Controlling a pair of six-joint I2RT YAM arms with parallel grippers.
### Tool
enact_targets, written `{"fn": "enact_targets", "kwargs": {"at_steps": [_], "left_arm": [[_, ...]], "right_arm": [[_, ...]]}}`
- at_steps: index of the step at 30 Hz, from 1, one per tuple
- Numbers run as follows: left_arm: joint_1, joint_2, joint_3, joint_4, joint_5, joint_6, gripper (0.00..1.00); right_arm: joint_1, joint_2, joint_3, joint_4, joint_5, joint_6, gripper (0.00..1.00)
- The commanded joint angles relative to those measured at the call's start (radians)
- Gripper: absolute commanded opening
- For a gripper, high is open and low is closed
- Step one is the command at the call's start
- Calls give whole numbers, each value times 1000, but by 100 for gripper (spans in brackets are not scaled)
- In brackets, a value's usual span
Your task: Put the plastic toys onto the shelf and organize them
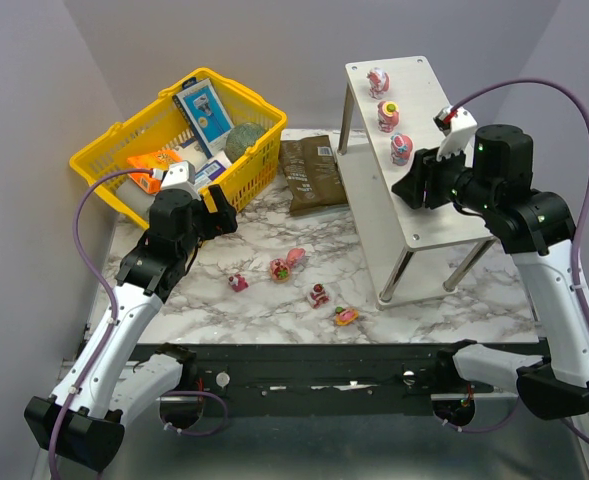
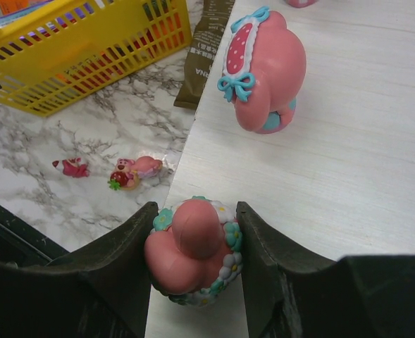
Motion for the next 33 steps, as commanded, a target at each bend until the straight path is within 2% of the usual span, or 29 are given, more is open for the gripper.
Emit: {"fn": "enact_targets", "kwargs": {"at_steps": [1, 12, 18, 33], "left_arm": [[-3, -1, 0, 7, 14, 2, 99], [-3, 11, 6, 5, 14, 3, 99], [-3, 16, 12, 4, 11, 6, 99], [-3, 21, 17, 6, 12, 6, 99]], "right_arm": [[-14, 2, -13, 13, -38, -41, 48], [-22, -15, -82, 76, -48, -111, 50], [-22, -24, -98, 91, -46, -114, 54], [-22, -49, -59, 84, -57, -108, 92]]}}
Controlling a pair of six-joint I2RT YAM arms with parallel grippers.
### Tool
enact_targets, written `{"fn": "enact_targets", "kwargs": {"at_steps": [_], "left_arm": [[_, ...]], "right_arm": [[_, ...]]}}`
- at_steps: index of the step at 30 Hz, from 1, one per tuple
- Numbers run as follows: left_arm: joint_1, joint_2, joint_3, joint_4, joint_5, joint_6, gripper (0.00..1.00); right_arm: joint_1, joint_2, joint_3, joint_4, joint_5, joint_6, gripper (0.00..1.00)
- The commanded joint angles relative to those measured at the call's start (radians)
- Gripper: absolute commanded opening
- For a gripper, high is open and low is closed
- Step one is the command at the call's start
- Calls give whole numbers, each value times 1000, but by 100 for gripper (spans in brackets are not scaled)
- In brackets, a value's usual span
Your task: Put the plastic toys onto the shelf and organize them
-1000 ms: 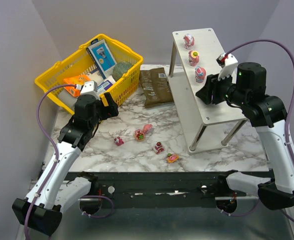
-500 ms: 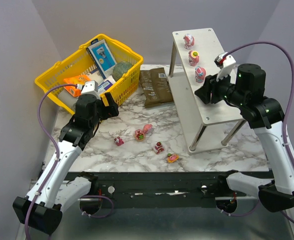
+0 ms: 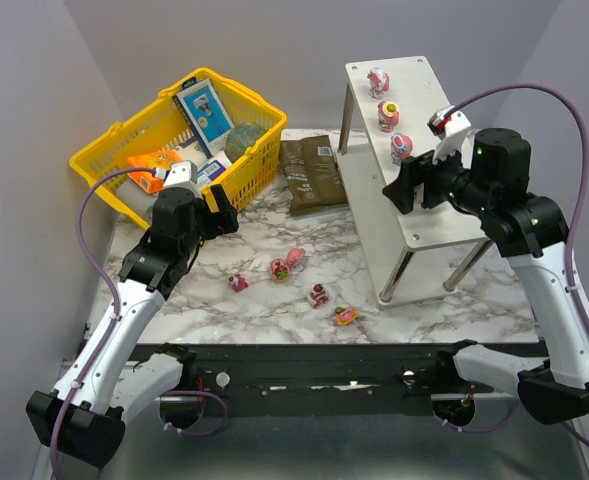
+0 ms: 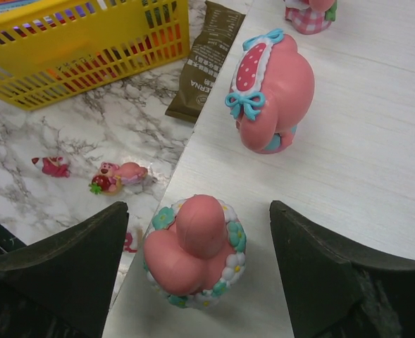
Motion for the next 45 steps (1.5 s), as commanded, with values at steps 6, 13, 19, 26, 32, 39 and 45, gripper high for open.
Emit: {"fn": "enact_targets", "kwargs": {"at_steps": [6, 13, 19, 26, 32, 39, 45], "left_arm": [[-3, -1, 17, 6, 12, 6, 99], [-3, 6, 27, 10, 37, 3, 99], [-5, 18, 30, 21, 124, 3, 99], [-70, 138, 62, 35, 209, -36, 99], [-212, 265, 96, 59, 196, -14, 97], [-331, 413, 63, 167, 207, 94, 96], [-350, 558, 78, 181, 232, 128, 87]], "right_arm": [[-8, -42, 67, -47, 0, -4, 100], [-8, -54, 185, -87, 4, 24, 100], [-8, -57, 301, -103, -30, 68, 100], [-8, -46, 347, -108, -24, 100, 100], [-8, -51, 338, -111, -6, 108, 100], [-8, -52, 326, -125, -1, 96, 100], [-8, -62, 312, -126, 14, 87, 100]]}}
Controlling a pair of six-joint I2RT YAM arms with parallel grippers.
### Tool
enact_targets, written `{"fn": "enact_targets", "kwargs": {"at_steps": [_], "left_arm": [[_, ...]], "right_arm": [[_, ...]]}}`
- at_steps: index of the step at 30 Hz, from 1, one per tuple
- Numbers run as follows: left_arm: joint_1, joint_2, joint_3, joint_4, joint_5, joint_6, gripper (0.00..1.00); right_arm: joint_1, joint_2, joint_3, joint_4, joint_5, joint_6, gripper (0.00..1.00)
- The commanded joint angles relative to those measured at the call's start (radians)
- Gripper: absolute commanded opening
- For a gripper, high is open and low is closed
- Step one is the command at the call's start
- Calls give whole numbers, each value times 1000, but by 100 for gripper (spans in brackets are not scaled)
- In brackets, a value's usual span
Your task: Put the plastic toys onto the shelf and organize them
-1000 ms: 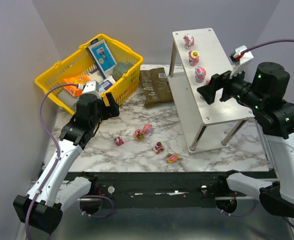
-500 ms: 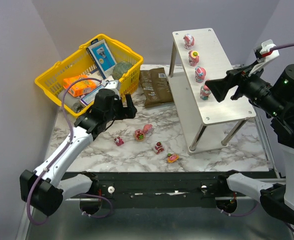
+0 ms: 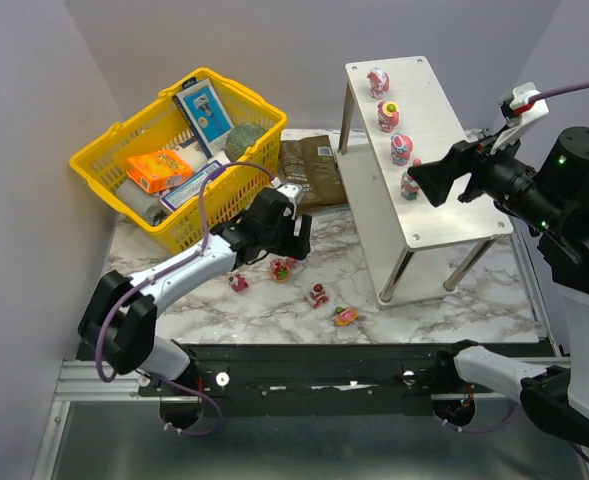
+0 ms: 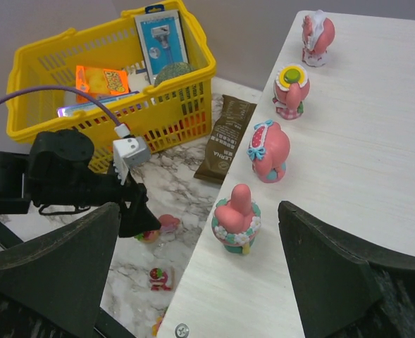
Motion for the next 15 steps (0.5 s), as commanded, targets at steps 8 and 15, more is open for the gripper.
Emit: {"fn": "enact_targets", "kwargs": {"at_steps": [8, 15], "left_arm": [[-18, 205, 30, 35, -7, 54, 81], [-21, 279, 64, 50, 26, 51, 69]], "right_arm": [[-6, -24, -24, -25, 43, -16, 100], [-6, -38, -35, -28, 53, -19, 100]]}}
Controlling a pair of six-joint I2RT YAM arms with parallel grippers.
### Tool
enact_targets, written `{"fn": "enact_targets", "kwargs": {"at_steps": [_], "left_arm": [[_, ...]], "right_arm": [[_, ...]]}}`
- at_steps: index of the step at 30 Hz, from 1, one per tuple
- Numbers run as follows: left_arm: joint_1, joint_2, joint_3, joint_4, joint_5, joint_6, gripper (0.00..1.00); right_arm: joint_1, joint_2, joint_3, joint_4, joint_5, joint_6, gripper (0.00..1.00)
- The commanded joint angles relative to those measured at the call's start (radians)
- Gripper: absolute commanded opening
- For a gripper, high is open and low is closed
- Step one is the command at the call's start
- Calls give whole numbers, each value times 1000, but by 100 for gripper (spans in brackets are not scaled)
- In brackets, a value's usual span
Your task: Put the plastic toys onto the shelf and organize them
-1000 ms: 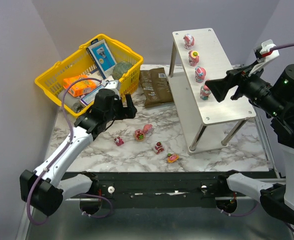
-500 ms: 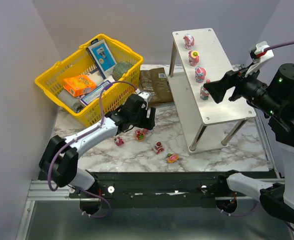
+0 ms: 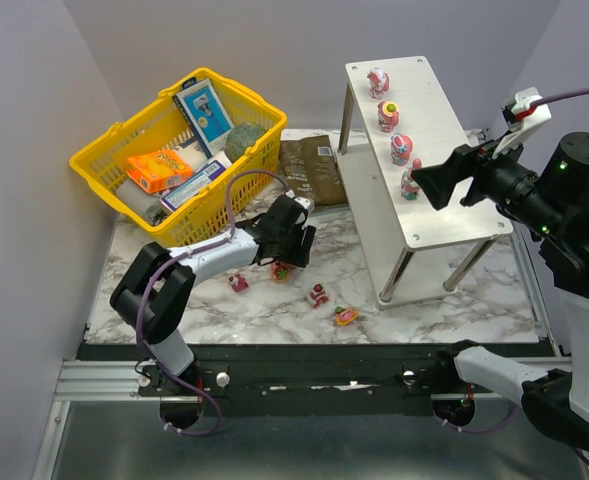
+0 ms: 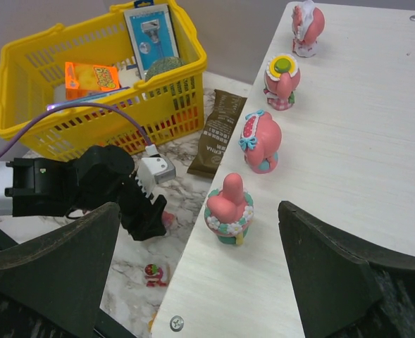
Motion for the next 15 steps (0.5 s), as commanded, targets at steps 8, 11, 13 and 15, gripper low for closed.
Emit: {"fn": "enact_targets", "kwargs": {"at_steps": [8, 11, 13, 15], "left_arm": [[-8, 74, 65, 36, 2, 17, 58], [-10, 82, 69, 27, 3, 20, 46], [-12, 82, 71, 22, 0, 23, 37], [-13, 76, 78, 10, 3, 28, 24]], "right_arm": [[-7, -39, -34, -17, 32, -16, 100], [-6, -47, -37, -17, 38, -16, 100], [-6, -48, -43, -16, 38, -16, 100], [-6, -54, -49, -16, 35, -16, 100]]}}
